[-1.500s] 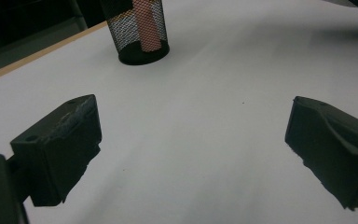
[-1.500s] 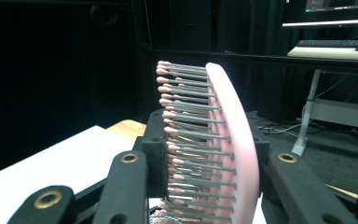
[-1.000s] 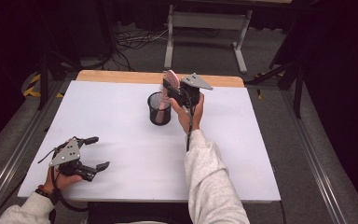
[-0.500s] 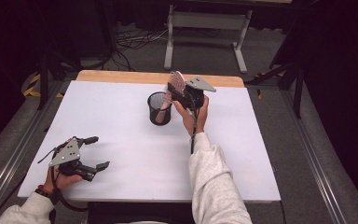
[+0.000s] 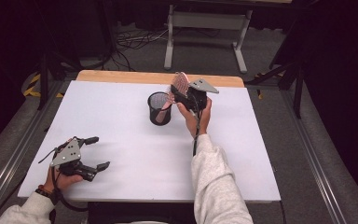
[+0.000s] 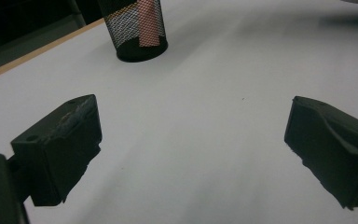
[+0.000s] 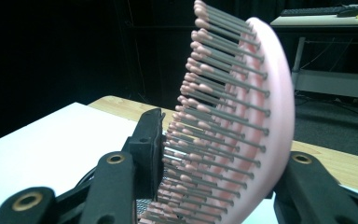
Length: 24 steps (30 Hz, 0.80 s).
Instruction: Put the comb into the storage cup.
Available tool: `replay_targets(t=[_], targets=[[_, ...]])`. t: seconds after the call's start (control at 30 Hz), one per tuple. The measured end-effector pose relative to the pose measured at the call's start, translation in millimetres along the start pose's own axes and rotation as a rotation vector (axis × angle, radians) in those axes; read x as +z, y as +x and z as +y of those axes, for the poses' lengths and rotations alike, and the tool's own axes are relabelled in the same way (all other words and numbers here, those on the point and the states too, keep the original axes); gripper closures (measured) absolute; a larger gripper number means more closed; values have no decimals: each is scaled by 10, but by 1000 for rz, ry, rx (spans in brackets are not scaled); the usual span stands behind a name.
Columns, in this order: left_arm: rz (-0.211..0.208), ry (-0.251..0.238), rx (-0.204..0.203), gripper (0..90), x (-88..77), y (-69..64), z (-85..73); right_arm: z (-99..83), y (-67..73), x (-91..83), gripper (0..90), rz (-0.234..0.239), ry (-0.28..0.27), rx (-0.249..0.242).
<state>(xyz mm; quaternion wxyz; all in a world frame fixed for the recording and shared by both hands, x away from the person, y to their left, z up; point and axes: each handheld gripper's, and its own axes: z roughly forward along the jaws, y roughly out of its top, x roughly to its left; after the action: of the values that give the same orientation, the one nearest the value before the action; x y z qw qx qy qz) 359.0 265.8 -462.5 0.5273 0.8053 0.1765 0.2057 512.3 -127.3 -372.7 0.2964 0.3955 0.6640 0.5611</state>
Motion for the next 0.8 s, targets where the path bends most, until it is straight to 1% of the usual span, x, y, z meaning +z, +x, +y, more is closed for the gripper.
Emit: replay_targets(t=[0.1,0.27,0.37,0.5,0.67,0.7,0.8], targets=[[0,4,0,51,0,-1,0,-7,-2,-3,556,0,2,-7],[-1,3,-2,51,2,-4,1,-11,2,-18,546,-15,5,-27],[0,1,-1,51,5,-6,0,-15,0,-24,544,-18,4,-28],[1,1,-1,51,5,-6,0,-5,15,-32,527,-35,4,-44],[1,4,5,52,-2,-2,3,10,25,-41,515,-37,9,-67],[1,4,6,52,-2,-2,3,13,26,-46,505,-37,9,-69],[6,5,8,52,-3,-3,5,23,35,-57,429,-52,18,-84]])
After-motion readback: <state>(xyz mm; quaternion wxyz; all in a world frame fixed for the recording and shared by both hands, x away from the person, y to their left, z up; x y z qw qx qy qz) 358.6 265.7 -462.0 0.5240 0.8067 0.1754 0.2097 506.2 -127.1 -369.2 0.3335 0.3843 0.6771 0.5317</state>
